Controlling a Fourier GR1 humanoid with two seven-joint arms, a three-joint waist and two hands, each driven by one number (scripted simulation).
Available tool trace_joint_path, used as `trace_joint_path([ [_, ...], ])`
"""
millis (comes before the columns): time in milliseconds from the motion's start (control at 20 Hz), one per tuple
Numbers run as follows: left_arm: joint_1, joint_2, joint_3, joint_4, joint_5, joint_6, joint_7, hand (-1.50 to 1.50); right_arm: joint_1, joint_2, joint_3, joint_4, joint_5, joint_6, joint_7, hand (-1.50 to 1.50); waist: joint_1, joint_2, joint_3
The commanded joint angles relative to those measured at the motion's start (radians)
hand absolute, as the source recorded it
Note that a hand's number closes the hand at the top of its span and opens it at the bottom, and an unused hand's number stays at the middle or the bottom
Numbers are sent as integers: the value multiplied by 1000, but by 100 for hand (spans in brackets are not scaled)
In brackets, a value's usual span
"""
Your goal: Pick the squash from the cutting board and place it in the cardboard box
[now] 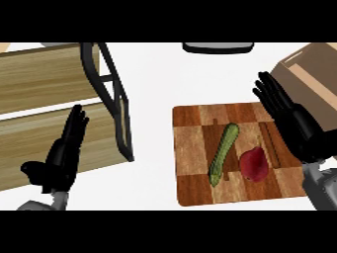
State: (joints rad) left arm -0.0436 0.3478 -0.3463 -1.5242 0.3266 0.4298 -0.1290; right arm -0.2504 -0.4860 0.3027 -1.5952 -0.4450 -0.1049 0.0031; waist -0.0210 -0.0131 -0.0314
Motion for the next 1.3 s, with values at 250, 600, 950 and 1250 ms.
trace_joint_path([
  [250, 27, 188, 159, -112, 127, -96, 191, 0, 134, 17, -153, -127, 96, -367, 87, -150, 7, -3, 31],
  [600, 24, 160, 171, -52, 189, -157, 198, 0, 350, 91, -74, -284, 476, -691, -220, -150, -19, 4, 30],
  [950, 55, 222, 223, -86, 212, -208, 213, 0, 490, -188, 59, -401, 736, -585, 186, -150, 6, 10, 21],
  [1250, 9, 215, 210, -96, 215, -207, 249, 0, 447, -370, 68, -446, 860, -368, 568, -150, 30, 18, 18],
])
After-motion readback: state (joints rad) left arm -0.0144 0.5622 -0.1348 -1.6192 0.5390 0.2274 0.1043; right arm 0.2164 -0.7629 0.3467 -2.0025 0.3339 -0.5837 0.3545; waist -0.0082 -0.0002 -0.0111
